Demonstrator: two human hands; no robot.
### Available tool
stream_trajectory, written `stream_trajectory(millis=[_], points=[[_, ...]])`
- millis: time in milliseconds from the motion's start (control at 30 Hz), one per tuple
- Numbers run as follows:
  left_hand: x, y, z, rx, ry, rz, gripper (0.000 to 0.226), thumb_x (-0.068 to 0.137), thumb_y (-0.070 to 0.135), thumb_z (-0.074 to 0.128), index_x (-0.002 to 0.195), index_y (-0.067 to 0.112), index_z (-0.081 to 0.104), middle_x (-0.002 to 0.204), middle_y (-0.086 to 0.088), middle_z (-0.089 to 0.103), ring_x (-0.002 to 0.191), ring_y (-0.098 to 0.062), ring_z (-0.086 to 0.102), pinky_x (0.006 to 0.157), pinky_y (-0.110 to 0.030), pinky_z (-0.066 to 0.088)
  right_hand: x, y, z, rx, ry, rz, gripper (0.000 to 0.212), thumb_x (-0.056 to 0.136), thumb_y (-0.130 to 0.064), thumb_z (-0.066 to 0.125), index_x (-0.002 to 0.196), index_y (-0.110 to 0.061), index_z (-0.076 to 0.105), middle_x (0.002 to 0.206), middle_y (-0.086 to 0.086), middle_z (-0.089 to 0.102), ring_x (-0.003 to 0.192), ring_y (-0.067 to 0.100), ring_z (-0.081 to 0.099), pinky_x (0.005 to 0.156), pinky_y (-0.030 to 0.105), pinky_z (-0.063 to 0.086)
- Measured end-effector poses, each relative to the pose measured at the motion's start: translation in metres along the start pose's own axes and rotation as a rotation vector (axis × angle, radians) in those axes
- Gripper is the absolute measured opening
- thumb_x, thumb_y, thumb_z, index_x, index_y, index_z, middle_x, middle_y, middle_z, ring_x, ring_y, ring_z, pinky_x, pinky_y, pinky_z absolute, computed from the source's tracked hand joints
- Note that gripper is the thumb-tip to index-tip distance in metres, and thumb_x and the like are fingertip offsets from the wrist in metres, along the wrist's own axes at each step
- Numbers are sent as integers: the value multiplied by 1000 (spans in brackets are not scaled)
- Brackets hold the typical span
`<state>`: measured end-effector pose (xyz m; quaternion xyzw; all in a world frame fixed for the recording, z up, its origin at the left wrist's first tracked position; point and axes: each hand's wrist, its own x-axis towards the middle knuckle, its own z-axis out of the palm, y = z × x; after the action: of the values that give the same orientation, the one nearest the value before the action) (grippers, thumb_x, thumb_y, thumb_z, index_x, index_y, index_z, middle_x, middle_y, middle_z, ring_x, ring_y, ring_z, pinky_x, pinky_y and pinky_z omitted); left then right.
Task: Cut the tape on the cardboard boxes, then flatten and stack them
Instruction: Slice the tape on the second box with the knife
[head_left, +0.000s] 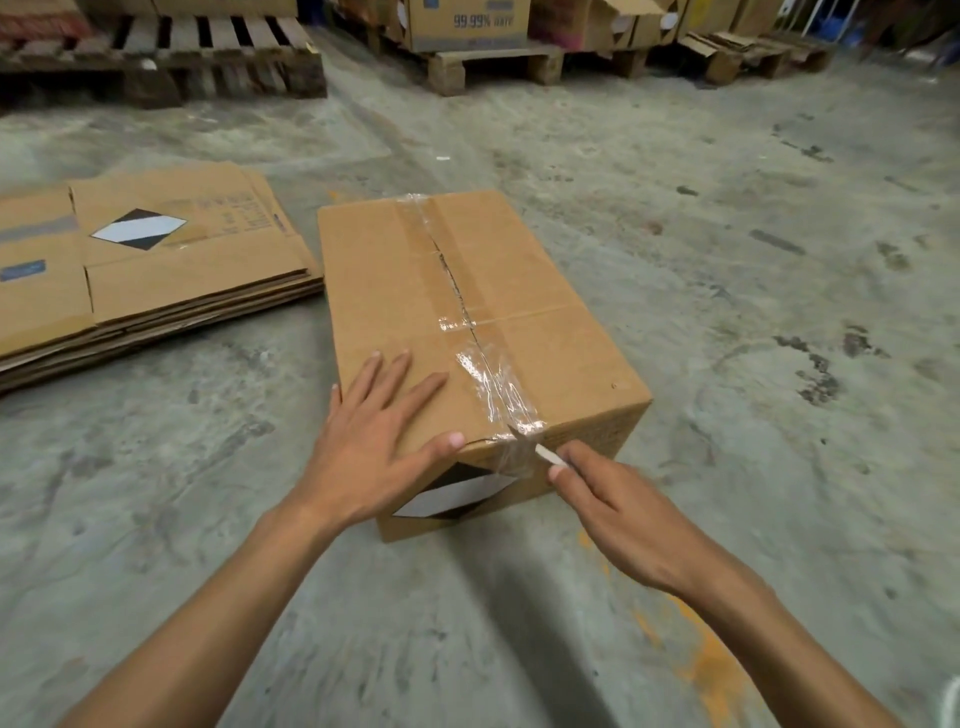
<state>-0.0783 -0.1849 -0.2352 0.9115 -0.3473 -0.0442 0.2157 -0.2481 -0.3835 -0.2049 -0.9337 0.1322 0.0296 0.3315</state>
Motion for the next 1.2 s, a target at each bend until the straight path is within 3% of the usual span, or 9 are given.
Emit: stream_trajectory(millis=[167,300,667,867,1000,1200], points=[[-2,0,0,-10,-9,18,94,64,96,23,147,52,24,163,14,0,149,-10,-13,120,-54,3,-11,-5,11,-101,21,-41,28,102,-47,33,92,-27,51,78,-7,50,71,10,50,64,33,42],[-3,-1,1,-35,-5,19,86,70,91,23,147,52,23,163,13,0,148,-8,-15,120,-52,0,-8,-12,13,-86,81,-38,32,103,-43,37,85,-21,52,66,-6,45,62,12,45,56,30,34],[-1,-2,2,-53,-3,14,84,73,90,22,147,51,27,163,12,3,149,-9,-12,119,-54,1,-8,-26,15,-136,122,-72,32,102,-43,35,84,-23,51,66,-7,47,64,14,49,58,35,40],[-2,0,2,-53,9,22,84,74,88,21,147,48,30,163,9,7,150,-12,-9,119,-55,3,-1,-30,21,-159,125,-37,32,103,-43,32,79,-25,45,63,-8,44,62,17,48,56,35,36],[-4,3,1,-46,31,20,83,76,87,22,146,45,34,163,6,13,151,-15,-4,117,-56,7,3,-35,23,-220,138,7,31,103,-42,31,82,-23,44,73,-1,53,71,26,54,57,37,37],[-4,5,3,-12,78,19,81,79,84,23,145,41,40,161,3,22,151,-19,6,116,-56,15,16,-44,37,-253,190,96,36,103,-41,30,106,-16,55,99,12,63,92,37,59,66,39,41]])
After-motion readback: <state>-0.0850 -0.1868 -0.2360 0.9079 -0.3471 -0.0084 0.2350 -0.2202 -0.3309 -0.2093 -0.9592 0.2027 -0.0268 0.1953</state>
